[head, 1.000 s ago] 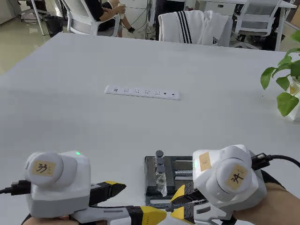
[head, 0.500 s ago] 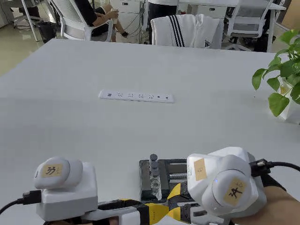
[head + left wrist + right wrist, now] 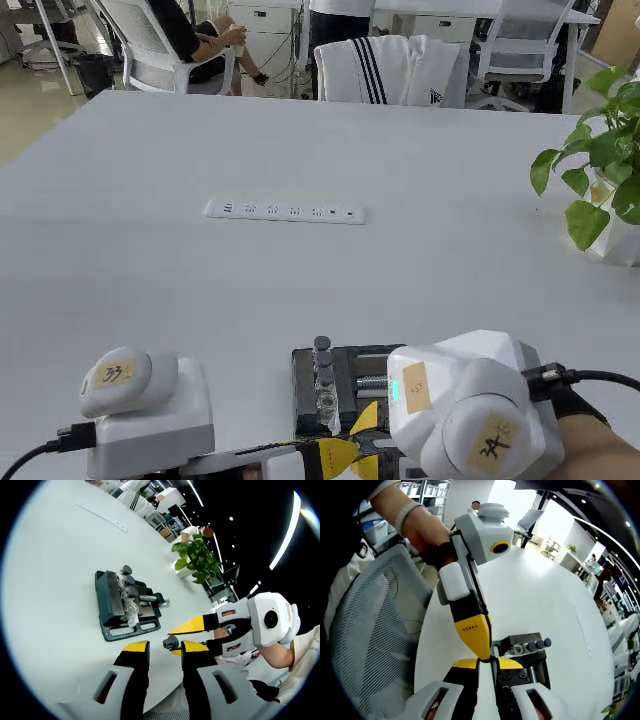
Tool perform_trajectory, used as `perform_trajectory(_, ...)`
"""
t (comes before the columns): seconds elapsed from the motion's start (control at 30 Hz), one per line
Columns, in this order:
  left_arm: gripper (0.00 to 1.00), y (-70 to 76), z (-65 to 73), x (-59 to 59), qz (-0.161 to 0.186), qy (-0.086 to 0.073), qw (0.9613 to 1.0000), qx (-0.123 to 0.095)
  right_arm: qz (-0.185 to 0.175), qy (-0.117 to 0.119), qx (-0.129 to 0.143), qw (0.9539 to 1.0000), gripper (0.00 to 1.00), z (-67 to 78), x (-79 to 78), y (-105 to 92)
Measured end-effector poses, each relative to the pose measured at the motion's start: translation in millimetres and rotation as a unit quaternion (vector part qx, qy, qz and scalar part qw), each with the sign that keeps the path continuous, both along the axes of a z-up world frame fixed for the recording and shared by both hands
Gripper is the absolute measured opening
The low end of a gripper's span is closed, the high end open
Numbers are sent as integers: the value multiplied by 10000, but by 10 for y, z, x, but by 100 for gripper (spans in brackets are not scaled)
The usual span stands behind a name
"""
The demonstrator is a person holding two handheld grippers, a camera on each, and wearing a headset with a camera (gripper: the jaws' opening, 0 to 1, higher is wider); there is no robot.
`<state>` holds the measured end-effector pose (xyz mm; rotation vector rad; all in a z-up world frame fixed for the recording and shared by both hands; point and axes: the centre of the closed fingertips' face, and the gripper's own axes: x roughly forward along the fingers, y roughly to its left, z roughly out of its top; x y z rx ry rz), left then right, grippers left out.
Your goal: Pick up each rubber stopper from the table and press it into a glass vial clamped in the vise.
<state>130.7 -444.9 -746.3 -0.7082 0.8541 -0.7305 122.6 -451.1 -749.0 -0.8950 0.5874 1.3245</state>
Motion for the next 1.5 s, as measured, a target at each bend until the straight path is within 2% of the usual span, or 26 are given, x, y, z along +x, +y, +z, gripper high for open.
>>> perform_trajectory(0.1, 19, -12, 9, 4, 5, 15, 10000, -49, 6, -34, 2, 10000, 8, 14, 9, 8)
perform_trajectory(0.2, 18, -30, 42, 10, 64, 59, 9998, -202, 50, -86, -21, 9999, 8, 25, 6, 17)
perform_trajectory(0.3, 14, -25, 38, 17, 78, 61, 9997, -208, 61, -109, -16, 9999, 8, 42, -2, 30)
perform_trajectory(0.43, 11, -38, 69, 6, 91, 108, 9993, -337, 122, -200, -58, 9997, 8, 49, -4, 35)
perform_trajectory(0.57, 10, -16, 86, 13, 196, 261, 9981, -515, 141, -253, -52, 9996, 8, 70, 8, 46)
perform_trajectory(0.77, 9, -5, 110, 7, 152, 246, 9980, -558, 150, -242, -7, 9996, 8, 104, -2, 63)
perform_trajectory(0.9, 9, 7, 134, 1, 141, 257, 9974, -661, 62, -112, 100, 9999, 10, 137, 4, 71)
perform_trajectory(1.0, 9, 26, 163, 7, 135, 265, 9964, -797, -3, 140, 249, 9996, 15, 173, -24, 74)
perform_trajectory(1.03, 9, 17, 205, 5, 74, 220, 9953, -938, -16, 109, 294, 9995, 15, 209, -13, 65)
perform_trajectory(1.07, 9, 26, 201, -3, 55, 263, 9951, -955, -29, 129, 315, 9994, 15, 222, -14, 59)
perform_trajectory(1.13, 9, 40, 234, -5, -13, 200, 9943, -1046, -43, 220, 406, 9989, 15, 261, -29, 59)
perform_trajectory(1.2, 9, 44, 257, -20, -107, 222, 9934, -1124, -37, 285, 476, 9985, 15, 296, -49, 68)
perform_trajectory(1.37, 9, 11, 346, -84, -403, 113, 9904, -1321, 13, 339, 612, 9975, 14, 371, -85, 113)
perform_trajectory(1.5, 9, 1, 372, -114, -533, 52, 9887, -1397, 72, 329, 610, 9976, 13, 414, -124, 121)
